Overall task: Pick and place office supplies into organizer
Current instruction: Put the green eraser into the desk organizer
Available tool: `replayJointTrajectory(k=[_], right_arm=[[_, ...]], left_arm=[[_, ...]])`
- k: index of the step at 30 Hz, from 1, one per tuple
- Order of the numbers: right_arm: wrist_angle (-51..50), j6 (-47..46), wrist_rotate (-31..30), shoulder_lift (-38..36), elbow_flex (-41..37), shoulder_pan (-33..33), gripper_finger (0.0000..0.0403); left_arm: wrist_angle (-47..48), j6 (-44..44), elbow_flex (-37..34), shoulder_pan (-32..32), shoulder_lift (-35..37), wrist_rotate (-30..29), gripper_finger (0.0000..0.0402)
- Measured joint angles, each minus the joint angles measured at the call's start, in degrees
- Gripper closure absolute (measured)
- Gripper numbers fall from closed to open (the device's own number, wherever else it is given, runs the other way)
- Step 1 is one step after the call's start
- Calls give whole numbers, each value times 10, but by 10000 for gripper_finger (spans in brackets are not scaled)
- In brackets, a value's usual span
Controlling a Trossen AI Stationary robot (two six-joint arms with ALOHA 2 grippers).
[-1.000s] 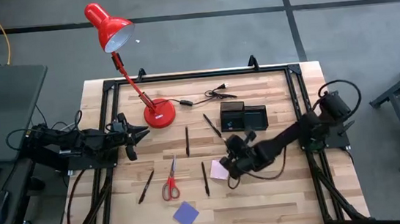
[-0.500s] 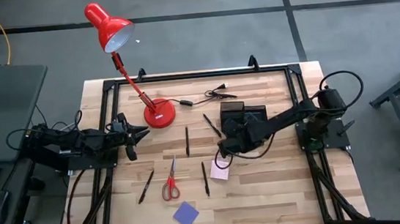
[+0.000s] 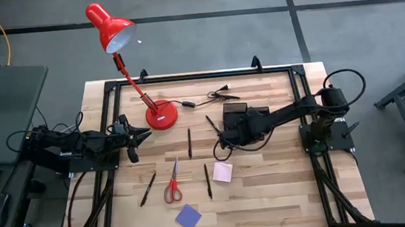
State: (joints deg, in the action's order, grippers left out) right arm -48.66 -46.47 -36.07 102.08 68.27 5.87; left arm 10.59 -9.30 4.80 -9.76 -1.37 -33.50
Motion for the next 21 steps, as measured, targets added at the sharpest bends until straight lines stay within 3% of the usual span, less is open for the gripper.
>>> replayJointTrajectory(k=[21], right_arm=[[3,0,-13,0,0,-7,348]], left_arm=[[0,0,0,0,0,0,339]])
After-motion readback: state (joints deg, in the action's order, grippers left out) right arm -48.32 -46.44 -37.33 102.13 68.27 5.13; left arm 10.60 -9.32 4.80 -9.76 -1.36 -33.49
